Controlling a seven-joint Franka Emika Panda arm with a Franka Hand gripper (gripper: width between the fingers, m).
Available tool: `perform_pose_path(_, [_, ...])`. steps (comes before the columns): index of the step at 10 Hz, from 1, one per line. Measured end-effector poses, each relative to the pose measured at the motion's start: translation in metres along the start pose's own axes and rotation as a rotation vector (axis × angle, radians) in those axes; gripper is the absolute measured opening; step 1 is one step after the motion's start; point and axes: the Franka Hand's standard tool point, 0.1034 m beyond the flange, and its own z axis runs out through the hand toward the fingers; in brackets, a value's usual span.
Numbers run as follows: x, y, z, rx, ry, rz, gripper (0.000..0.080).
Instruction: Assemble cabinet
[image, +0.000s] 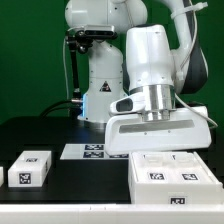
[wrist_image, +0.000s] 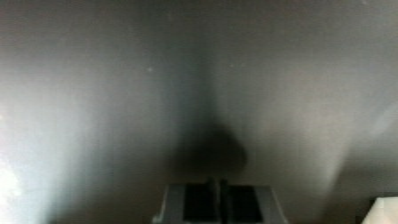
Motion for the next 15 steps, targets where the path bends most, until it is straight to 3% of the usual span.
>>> perform_pose_path(3, [0.000, 0.000, 0.000, 0.000, 0.000, 0.000, 0.0002])
perform_pose_path(5, [0.000, 0.000, 0.000, 0.000, 0.000, 0.000, 0.0263])
perform_pose_path(6, [0.000, 0.000, 0.000, 0.000, -0.001, 0.000, 0.0263])
perform_pose_path(7, [-0.002, 0.000, 0.000, 0.000, -0.003, -0.001, 0.0445])
perform_pose_path(8, [-0.002, 0.001, 0.000, -0.001, -0.004, 0.001, 0.0578])
perform_pose_path(9, [-0.003, 0.003, -0.001, -0.001, -0.009, 0.004, 0.0627])
perform_pose_path(15, [-0.004, -0.012, -0.021, 0.029, -0.101, 0.000, 0.0649])
